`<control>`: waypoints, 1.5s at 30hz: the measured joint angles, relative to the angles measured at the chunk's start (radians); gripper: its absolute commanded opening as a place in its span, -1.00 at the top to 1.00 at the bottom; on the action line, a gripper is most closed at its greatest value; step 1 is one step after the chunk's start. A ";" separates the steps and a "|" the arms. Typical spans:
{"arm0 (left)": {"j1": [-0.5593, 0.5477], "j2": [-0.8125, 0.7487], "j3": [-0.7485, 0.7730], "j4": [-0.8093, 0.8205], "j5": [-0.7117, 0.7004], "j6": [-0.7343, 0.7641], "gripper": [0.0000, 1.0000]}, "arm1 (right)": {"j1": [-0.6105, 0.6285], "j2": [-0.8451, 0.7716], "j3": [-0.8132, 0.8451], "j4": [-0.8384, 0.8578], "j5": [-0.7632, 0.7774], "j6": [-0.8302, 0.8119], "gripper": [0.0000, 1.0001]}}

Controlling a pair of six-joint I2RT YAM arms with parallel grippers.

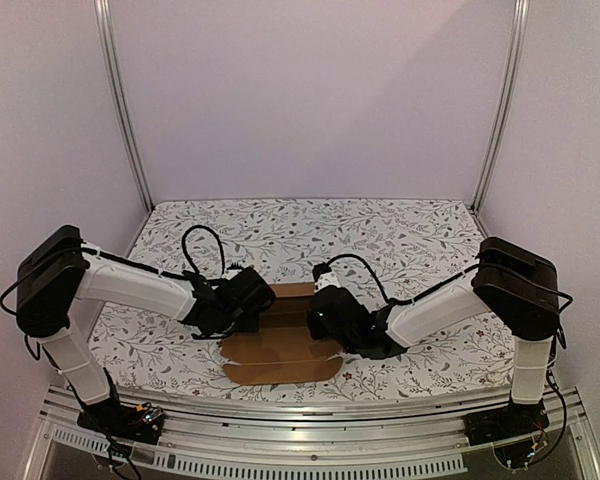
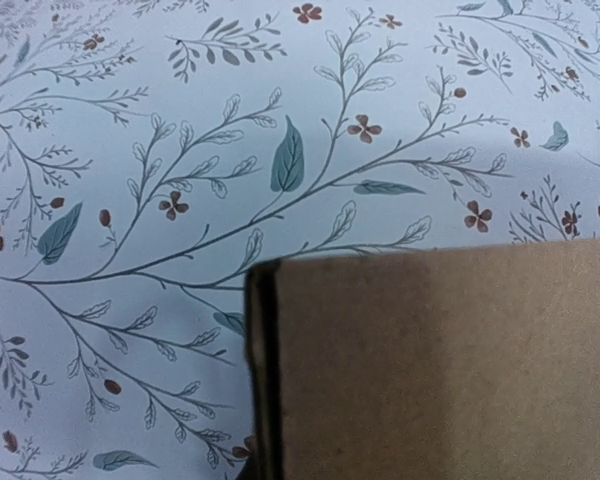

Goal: Fold the paper box

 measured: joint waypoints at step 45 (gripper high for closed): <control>-0.061 0.066 0.184 -0.313 -0.146 -0.225 1.00 | 0.046 0.004 0.067 -0.112 0.136 0.023 1.00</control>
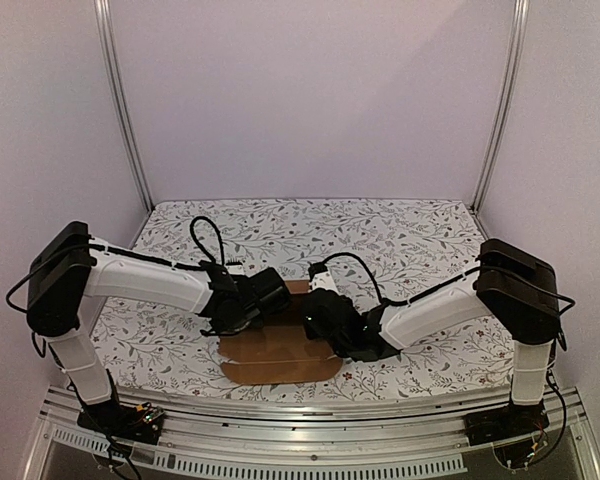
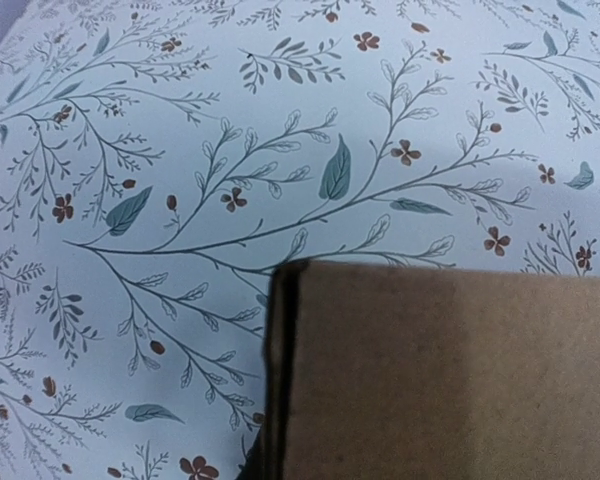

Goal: Fold the paper box

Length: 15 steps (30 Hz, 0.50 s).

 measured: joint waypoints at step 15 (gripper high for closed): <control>0.000 -0.010 -0.024 0.039 -0.005 0.037 0.68 | 0.000 -0.005 0.000 -0.005 -0.003 -0.003 1.00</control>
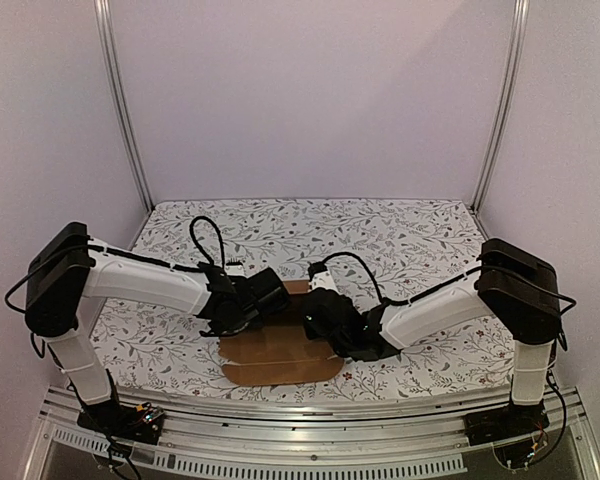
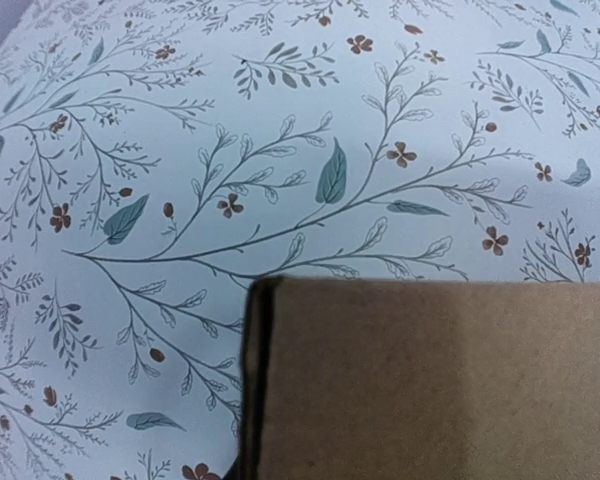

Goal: Fold the paper box

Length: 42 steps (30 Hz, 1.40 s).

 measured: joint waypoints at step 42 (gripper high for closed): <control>0.001 -0.324 -0.133 0.021 0.201 0.202 -0.49 | -0.026 -0.037 0.031 -0.062 -0.137 -0.109 1.00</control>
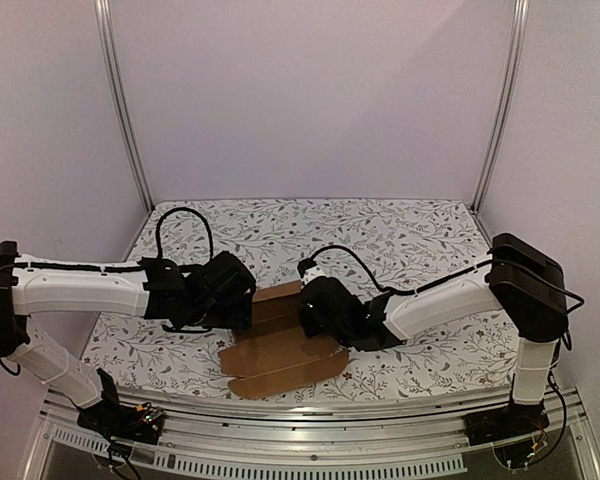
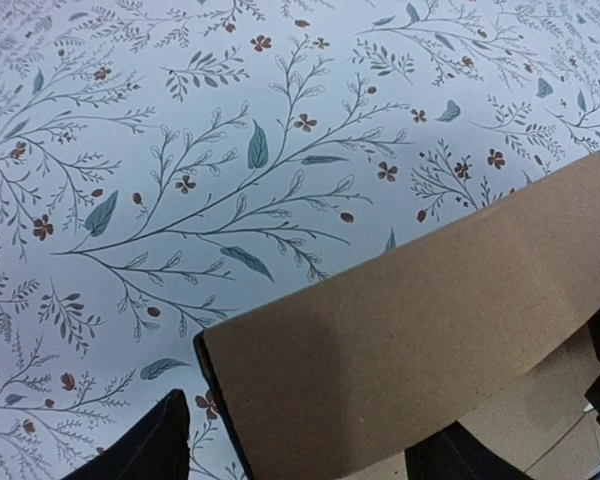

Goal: Fold the paper box

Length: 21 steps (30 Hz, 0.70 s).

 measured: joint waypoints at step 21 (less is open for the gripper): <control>0.053 -0.284 0.011 -0.043 0.051 0.251 -0.60 | -0.159 -0.166 0.233 -0.670 -0.438 -0.330 1.00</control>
